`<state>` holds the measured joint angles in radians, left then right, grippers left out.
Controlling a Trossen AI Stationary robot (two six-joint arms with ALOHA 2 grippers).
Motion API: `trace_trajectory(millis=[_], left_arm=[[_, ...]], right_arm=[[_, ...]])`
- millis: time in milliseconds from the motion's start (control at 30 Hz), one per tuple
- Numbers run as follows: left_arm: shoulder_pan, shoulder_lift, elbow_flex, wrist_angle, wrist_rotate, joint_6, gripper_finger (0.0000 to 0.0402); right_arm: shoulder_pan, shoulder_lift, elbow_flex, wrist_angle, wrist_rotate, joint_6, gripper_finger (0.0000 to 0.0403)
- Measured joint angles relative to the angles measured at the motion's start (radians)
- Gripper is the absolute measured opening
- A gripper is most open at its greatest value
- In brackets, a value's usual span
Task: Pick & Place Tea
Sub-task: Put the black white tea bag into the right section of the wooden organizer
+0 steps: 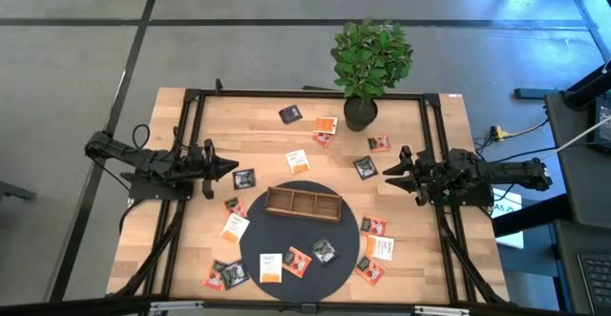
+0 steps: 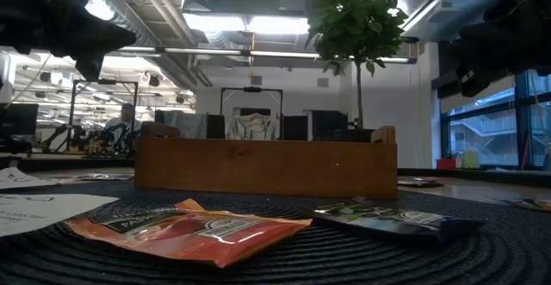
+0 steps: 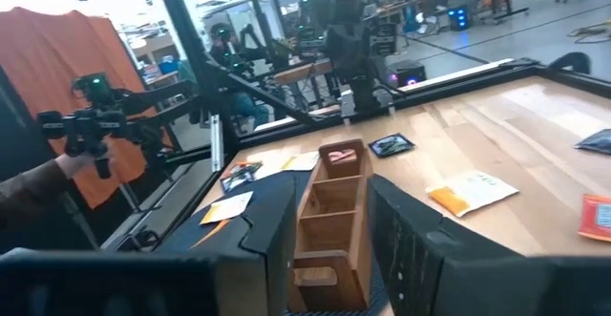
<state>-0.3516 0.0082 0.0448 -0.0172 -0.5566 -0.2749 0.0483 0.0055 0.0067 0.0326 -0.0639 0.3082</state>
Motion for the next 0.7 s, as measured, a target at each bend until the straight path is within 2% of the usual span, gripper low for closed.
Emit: trace_trajectory(millis=[233,433,700], left_arm=[[0.0,0.0,0.0,-0.001,-0.007,0.015,0.0013],[0.0,0.0,0.0,-0.001,0.02,0.025,0.0016],[0.0,0.001,0.0,0.121,0.05,0.124,0.0056]], right_arm=[[0.0,0.0,0.0,-0.002,0.063,-0.023,0.0166],[0.0,0.0,0.0,-0.002,0.113,0.071,0.0192],[0.0,0.0,0.0,0.001,0.124,0.002,0.0232]])
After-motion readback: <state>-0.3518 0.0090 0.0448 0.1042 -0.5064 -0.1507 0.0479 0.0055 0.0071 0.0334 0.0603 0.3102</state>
